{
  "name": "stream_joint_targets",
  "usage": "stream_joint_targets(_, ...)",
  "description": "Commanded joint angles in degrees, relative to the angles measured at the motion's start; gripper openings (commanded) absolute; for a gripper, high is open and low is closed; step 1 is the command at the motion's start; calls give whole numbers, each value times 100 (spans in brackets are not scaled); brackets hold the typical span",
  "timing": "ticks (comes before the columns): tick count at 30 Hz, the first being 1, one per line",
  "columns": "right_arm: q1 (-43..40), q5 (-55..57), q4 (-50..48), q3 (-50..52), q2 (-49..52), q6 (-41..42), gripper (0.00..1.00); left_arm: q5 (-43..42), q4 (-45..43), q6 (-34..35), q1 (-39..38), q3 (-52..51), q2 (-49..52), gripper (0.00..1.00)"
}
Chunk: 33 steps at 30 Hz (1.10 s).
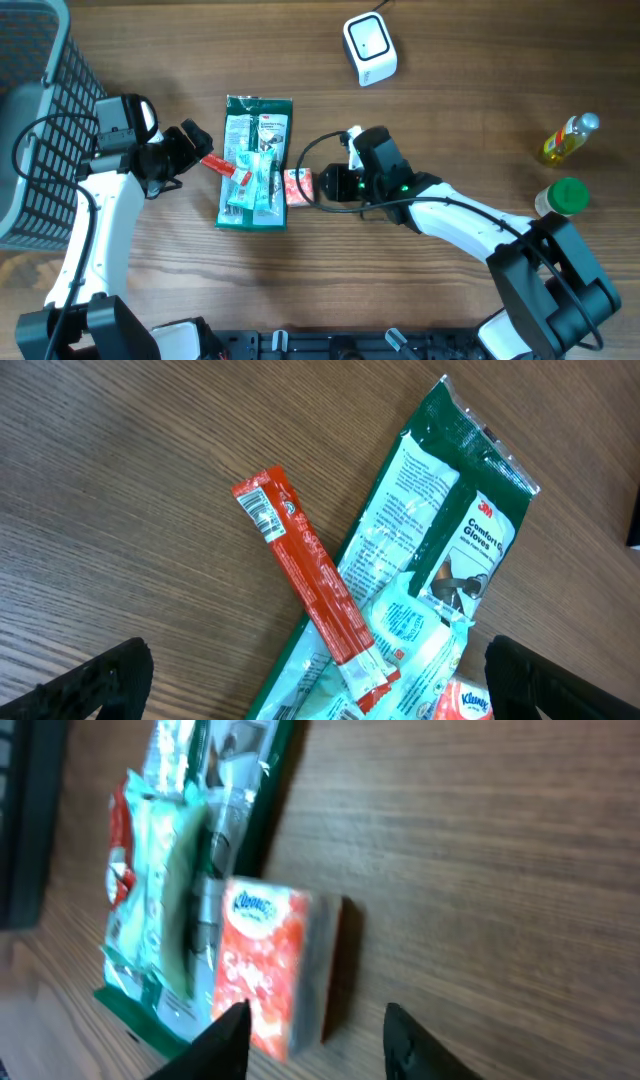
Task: Scan the item barcode
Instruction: 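Move the right gripper to the Kleenex tissue pack and grasp it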
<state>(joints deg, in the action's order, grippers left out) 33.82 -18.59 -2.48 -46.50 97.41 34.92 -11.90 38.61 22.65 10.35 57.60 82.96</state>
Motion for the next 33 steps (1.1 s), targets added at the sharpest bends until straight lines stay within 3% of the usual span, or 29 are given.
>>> stream_joint_targets(1, 13, 79, -160, 13, 74, 319, 33, -26, -17, 33, 4, 57, -35, 100)
stream_joint_targets(15, 522, 55, -1060, 13, 1093, 319, 34, -26, -17, 33, 4, 57, -35, 100)
stream_joint_targets(25, 540, 52, -1145, 13, 1099, 323, 26, -26, -17, 33, 4, 57, -35, 100)
stream_joint_targets(29, 531, -52, -1147, 13, 1097, 321, 16, -26, -17, 33, 4, 57, -35, 100)
stream_joint_targets(30, 522, -55, -1145, 13, 1097, 319, 4, -26, -17, 33, 4, 57, -35, 100)
stream_joint_targets(33, 310, -562, -1139, 13, 1021, 289, 4, -26, -17, 33, 4, 57, -35, 100)
